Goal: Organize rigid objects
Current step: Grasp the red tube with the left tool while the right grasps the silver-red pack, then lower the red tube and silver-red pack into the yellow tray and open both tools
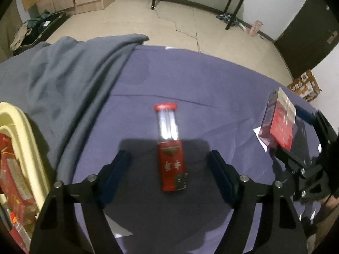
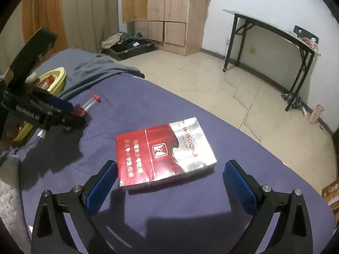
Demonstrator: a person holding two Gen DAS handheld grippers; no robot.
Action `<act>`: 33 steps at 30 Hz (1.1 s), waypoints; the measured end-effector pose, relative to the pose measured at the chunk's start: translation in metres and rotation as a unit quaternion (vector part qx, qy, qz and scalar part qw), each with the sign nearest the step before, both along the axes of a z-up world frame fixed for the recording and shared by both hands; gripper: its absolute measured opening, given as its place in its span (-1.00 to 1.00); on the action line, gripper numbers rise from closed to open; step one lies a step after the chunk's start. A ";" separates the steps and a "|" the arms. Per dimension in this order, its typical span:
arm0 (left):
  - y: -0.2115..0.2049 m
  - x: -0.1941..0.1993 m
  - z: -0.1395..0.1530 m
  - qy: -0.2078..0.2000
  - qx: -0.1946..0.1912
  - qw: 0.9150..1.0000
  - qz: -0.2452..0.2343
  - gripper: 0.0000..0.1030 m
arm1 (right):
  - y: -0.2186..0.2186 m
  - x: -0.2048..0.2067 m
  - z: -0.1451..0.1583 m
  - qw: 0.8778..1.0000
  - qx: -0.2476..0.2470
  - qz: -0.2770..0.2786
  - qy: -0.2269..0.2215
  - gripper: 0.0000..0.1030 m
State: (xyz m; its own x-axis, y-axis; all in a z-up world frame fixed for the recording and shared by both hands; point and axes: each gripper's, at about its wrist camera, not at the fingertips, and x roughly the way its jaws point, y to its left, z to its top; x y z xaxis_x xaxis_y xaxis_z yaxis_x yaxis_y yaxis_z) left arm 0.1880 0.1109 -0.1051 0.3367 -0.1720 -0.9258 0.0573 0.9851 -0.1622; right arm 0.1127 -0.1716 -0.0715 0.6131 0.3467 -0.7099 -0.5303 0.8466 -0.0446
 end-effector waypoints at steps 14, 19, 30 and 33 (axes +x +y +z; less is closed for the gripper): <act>0.023 -0.034 0.029 -0.037 -0.011 0.999 0.018 -0.53 | 0.057 -0.003 0.009 1.000 -0.015 0.006 -0.002 0.79; 0.110 -0.084 0.111 -0.097 -0.024 0.993 0.059 -0.53 | 0.113 -0.029 0.063 0.997 0.024 0.071 0.008 0.80; 0.270 -0.136 0.089 -0.031 0.070 0.990 0.119 -0.53 | 0.349 -0.054 0.072 0.976 -0.063 0.207 0.022 0.80; 0.273 -0.125 0.075 -0.019 0.068 0.992 0.103 -0.53 | 0.376 -0.035 0.060 0.977 -0.087 0.194 0.030 0.80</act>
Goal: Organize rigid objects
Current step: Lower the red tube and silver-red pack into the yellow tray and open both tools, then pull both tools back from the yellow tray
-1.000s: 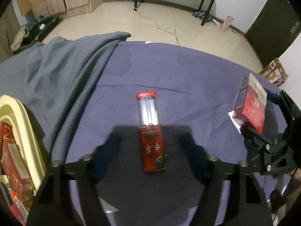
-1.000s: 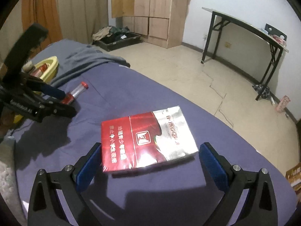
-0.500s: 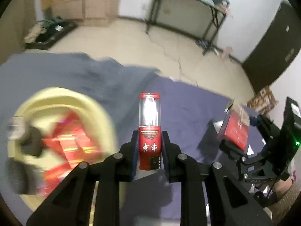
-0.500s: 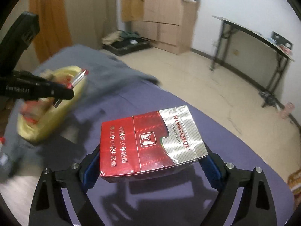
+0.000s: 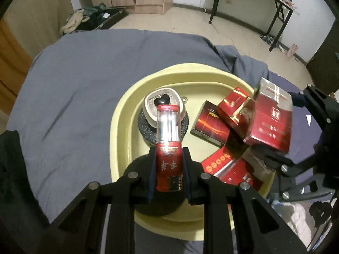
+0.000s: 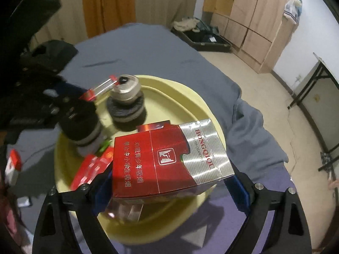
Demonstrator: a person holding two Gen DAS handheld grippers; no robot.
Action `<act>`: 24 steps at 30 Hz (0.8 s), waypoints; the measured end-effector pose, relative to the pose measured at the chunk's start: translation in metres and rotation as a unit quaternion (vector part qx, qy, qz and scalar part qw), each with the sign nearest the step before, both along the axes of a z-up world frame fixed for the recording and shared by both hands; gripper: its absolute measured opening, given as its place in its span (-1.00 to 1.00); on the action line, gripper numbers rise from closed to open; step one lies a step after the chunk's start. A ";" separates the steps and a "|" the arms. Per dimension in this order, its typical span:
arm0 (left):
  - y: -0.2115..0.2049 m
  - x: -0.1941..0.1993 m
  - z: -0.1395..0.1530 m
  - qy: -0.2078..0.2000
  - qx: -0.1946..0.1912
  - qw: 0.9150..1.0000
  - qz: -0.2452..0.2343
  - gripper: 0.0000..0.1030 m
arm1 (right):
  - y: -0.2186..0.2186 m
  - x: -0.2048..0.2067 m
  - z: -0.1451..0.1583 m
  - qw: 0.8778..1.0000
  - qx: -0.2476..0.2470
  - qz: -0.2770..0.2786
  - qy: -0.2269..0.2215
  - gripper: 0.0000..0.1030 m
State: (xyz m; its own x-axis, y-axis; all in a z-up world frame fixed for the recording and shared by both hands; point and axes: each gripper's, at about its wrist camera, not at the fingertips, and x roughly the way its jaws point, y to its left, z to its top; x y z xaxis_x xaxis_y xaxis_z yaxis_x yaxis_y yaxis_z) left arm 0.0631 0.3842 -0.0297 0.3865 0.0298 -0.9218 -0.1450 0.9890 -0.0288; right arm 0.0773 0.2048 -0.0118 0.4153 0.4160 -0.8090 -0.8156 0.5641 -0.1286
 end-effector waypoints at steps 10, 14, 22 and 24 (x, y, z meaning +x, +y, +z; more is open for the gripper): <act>-0.001 -0.009 0.011 -0.051 -0.017 0.999 -0.001 0.71 | 0.008 0.014 -0.014 0.999 0.016 -0.015 0.024 0.99; -0.007 -0.044 0.048 -0.124 -0.011 0.992 -0.007 1.00 | -0.033 0.011 0.021 0.994 0.098 -0.017 0.034 0.99; -0.045 -0.130 0.017 -0.121 -0.031 0.991 0.056 1.00 | -0.107 -0.021 -0.020 0.998 0.065 0.006 0.009 0.99; -0.066 -0.147 -0.011 -0.123 -0.028 0.990 0.069 1.00 | -0.110 -0.026 -0.048 0.999 0.044 0.004 0.028 0.99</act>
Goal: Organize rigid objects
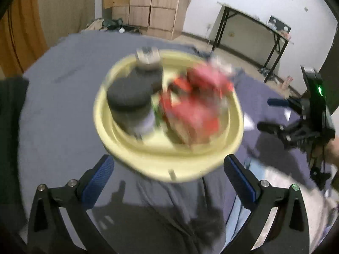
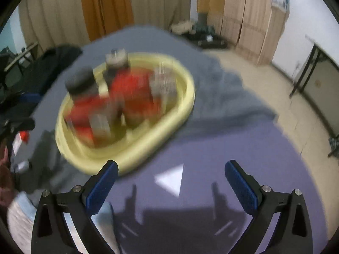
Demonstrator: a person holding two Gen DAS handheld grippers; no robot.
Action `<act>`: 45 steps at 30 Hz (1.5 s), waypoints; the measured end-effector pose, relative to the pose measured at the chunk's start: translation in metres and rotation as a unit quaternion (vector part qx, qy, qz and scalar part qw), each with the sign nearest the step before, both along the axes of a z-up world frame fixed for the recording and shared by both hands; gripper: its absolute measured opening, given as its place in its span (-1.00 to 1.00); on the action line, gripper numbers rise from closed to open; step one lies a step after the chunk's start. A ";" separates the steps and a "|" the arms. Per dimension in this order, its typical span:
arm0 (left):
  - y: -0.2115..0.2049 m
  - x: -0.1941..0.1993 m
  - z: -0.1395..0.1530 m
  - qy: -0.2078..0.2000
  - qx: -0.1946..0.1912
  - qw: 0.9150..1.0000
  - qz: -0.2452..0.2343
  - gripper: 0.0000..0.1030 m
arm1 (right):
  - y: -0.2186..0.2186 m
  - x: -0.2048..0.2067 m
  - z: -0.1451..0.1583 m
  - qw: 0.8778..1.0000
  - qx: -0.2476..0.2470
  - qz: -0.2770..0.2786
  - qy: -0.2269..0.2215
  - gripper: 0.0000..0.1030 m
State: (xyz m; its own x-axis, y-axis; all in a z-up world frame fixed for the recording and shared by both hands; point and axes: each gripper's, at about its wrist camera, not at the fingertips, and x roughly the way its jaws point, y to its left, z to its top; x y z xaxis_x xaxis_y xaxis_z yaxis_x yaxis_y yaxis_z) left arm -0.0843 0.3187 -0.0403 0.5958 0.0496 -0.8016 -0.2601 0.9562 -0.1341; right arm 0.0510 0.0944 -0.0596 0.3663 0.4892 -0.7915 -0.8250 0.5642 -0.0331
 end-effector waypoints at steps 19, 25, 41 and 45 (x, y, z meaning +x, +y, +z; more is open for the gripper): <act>-0.038 0.045 -0.085 0.014 0.068 0.997 0.041 1.00 | 0.042 -0.007 -0.075 0.997 -0.009 0.056 -0.060 0.99; -0.032 0.044 -0.089 0.012 0.056 0.998 0.038 1.00 | 0.041 -0.007 -0.074 0.997 -0.007 0.056 -0.053 0.99; -0.033 0.041 -0.091 0.011 0.056 0.998 0.038 1.00 | 0.040 -0.006 -0.073 0.997 -0.007 0.056 -0.051 0.99; -0.033 0.041 -0.091 0.011 0.056 0.998 0.038 1.00 | 0.040 -0.006 -0.073 0.997 -0.006 0.056 -0.051 0.99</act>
